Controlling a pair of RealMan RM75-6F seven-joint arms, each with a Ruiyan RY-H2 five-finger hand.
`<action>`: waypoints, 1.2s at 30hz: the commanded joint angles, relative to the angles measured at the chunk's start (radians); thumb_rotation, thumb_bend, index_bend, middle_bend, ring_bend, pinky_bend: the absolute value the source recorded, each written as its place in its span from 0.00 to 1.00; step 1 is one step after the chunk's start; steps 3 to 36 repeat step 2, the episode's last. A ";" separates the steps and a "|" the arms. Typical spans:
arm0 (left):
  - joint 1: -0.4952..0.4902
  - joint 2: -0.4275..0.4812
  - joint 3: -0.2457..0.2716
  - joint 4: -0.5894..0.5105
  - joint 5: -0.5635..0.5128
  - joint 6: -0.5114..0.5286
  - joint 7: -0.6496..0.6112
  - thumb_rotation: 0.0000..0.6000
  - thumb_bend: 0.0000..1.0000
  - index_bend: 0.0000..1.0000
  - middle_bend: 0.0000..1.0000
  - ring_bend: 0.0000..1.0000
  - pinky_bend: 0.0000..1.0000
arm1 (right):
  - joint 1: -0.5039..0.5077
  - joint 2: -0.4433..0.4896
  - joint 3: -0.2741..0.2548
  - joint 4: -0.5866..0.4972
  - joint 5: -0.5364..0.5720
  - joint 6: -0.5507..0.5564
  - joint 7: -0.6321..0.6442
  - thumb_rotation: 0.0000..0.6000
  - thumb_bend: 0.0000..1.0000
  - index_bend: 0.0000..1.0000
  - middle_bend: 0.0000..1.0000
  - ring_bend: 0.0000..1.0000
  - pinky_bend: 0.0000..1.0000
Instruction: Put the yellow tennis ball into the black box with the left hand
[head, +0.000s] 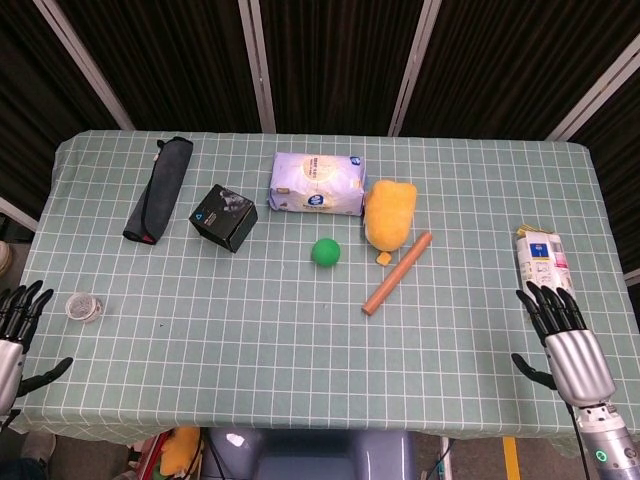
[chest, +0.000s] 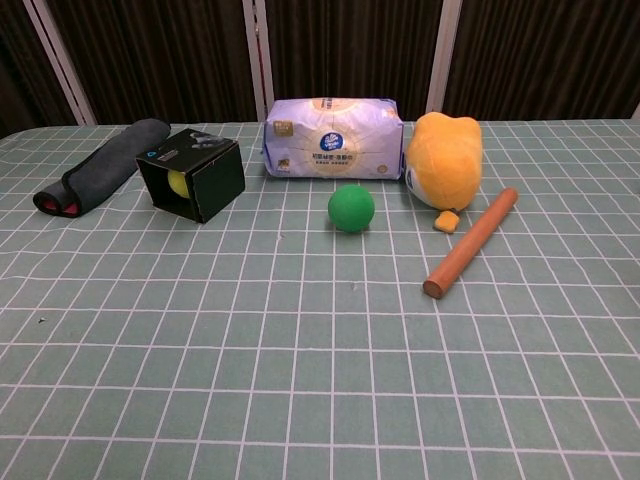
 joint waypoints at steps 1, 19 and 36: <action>0.006 -0.028 -0.010 0.051 0.022 0.001 0.001 1.00 0.00 0.00 0.01 0.00 0.03 | -0.007 0.001 0.001 0.002 0.013 0.003 -0.013 1.00 0.26 0.00 0.00 0.00 0.00; 0.004 -0.030 -0.011 0.055 0.023 -0.007 -0.003 1.00 0.00 0.00 0.01 0.00 0.03 | -0.009 0.000 0.003 0.002 0.021 0.000 -0.016 1.00 0.26 0.00 0.00 0.00 0.00; 0.004 -0.030 -0.011 0.055 0.023 -0.007 -0.003 1.00 0.00 0.00 0.01 0.00 0.03 | -0.009 0.000 0.003 0.002 0.021 0.000 -0.016 1.00 0.26 0.00 0.00 0.00 0.00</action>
